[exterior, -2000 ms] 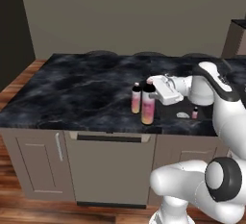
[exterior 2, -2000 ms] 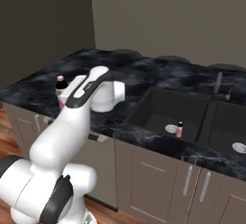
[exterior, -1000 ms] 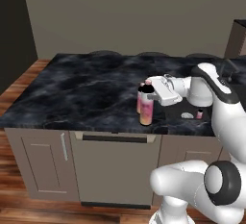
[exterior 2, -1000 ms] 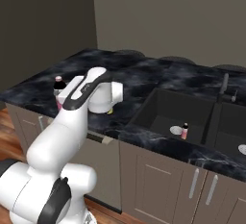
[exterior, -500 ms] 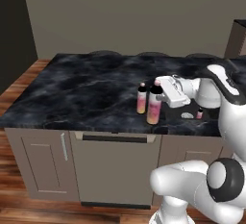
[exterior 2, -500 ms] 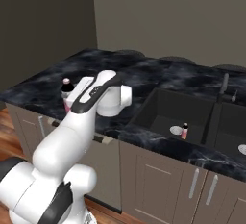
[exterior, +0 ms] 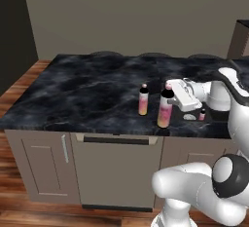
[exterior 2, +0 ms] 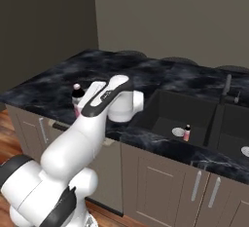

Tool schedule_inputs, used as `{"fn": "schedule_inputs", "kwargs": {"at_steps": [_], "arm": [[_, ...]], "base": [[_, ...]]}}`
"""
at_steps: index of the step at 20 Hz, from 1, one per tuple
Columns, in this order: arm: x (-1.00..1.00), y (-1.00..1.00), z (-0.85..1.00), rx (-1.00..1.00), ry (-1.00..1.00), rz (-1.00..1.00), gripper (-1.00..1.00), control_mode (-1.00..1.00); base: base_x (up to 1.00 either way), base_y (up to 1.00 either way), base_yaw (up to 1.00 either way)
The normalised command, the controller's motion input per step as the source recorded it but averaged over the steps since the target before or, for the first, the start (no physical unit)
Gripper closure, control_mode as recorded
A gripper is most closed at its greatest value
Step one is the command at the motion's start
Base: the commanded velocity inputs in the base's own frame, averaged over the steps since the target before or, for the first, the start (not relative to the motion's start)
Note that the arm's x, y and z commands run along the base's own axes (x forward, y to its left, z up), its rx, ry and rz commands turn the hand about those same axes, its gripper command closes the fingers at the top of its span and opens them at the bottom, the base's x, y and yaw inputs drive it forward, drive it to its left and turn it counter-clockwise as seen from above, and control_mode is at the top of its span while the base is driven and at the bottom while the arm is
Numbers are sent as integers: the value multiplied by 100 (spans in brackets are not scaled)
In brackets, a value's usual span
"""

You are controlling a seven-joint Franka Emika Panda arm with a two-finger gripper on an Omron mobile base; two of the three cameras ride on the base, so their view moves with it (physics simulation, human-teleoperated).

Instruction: Place the large bottle from the dining counter next to the other large bottle outside the sink, and place the small bottle from the dining counter next to the other small bottle inside the sink.

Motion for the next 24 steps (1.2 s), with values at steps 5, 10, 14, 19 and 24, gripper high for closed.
{"fn": "schedule_inputs", "kwargs": {"at_steps": [5, 10, 14, 19, 24], "arm": [[0, -30, -11, -3, 0, 0, 100, -100], [9, -29, -19, -2, -5, -3, 100, -100], [18, -26, -19, -2, -6, -4, 100, -100], [20, -29, -23, -2, -5, -8, 100, -100], [33, -18, -19, 0, -4, -10, 100, -100]], "base": [[0, 0, 0], [0, 0, 0], [0, 0, 0], [0, 0, 0], [0, 0, 0]]}}
